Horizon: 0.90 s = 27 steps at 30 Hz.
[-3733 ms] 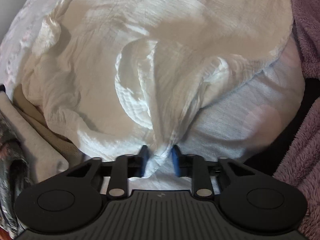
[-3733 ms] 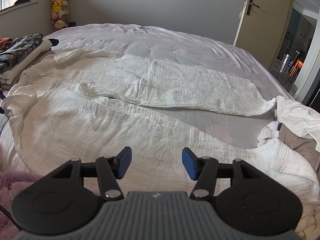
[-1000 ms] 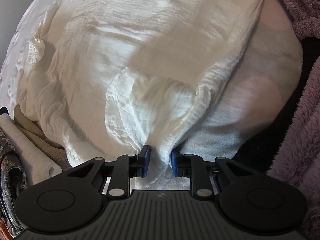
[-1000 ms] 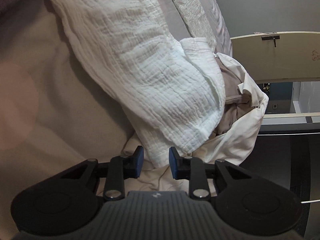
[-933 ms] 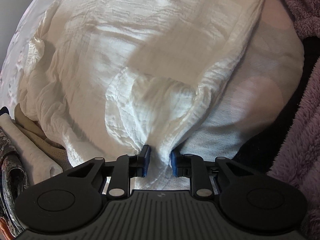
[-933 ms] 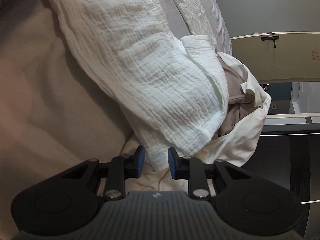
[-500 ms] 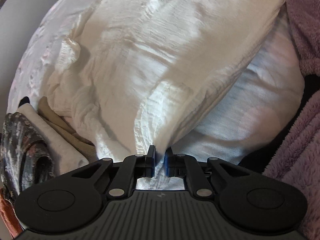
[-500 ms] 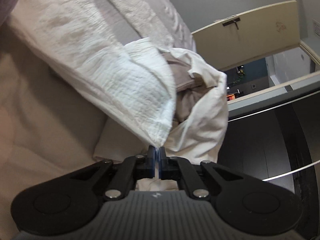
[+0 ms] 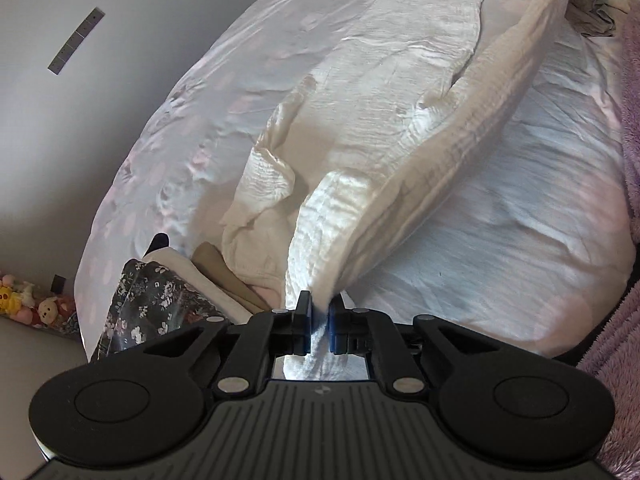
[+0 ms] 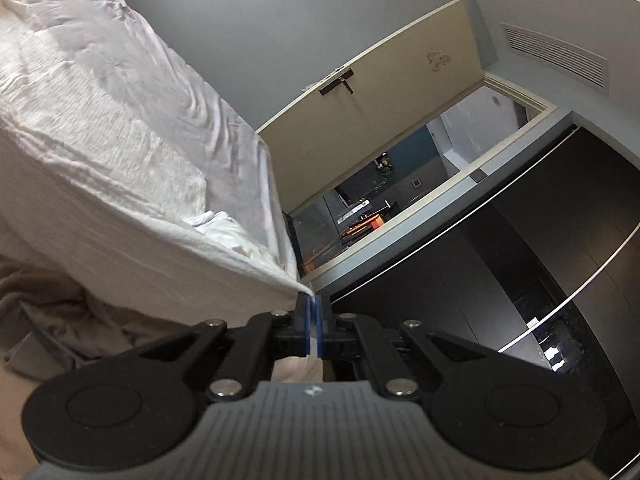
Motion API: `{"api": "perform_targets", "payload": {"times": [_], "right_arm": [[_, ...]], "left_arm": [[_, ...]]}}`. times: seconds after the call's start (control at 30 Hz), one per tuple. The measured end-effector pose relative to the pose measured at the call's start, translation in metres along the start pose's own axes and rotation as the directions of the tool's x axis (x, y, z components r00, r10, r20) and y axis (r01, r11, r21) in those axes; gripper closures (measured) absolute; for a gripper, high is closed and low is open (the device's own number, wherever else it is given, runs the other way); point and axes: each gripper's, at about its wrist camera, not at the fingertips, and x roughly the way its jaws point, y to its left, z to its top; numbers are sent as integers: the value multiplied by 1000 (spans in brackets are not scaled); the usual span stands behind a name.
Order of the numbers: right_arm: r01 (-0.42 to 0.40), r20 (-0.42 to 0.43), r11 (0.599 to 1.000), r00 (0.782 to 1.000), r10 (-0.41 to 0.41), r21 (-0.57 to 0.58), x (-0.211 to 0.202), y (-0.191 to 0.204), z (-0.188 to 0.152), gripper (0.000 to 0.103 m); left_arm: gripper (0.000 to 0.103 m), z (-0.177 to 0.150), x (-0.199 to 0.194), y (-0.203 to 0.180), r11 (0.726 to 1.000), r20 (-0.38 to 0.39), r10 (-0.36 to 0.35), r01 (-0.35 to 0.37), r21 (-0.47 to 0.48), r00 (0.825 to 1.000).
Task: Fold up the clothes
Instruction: 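Grasp the garment with the left tool and lift it while the right tool holds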
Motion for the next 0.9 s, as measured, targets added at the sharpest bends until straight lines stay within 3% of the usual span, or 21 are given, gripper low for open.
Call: {"api": "perform_targets", "payload": {"times": [0.2, 0.37, 0.7, 0.9], "right_arm": [[-18, -32, 997, 999, 16, -69, 56, 2, 49, 100], [-19, -59, 991, 998, 11, -131, 121, 17, 90, 100], [-32, -117, 968, 993, 3, -250, 261, 53, 167, 100], [-61, -153, 944, 988, 11, -326, 346, 100, 191, 100]], "left_arm": [[97, 26, 30, 24, 995, -86, -59, 66, 80, 995], [97, 54, 75, 48, 978, -171, -114, 141, 155, 979], [97, 104, 172, 112, 930, -266, -210, 276, 244, 941], [97, 121, 220, 148, 921, -285, -243, 313, 232, 927]]}}
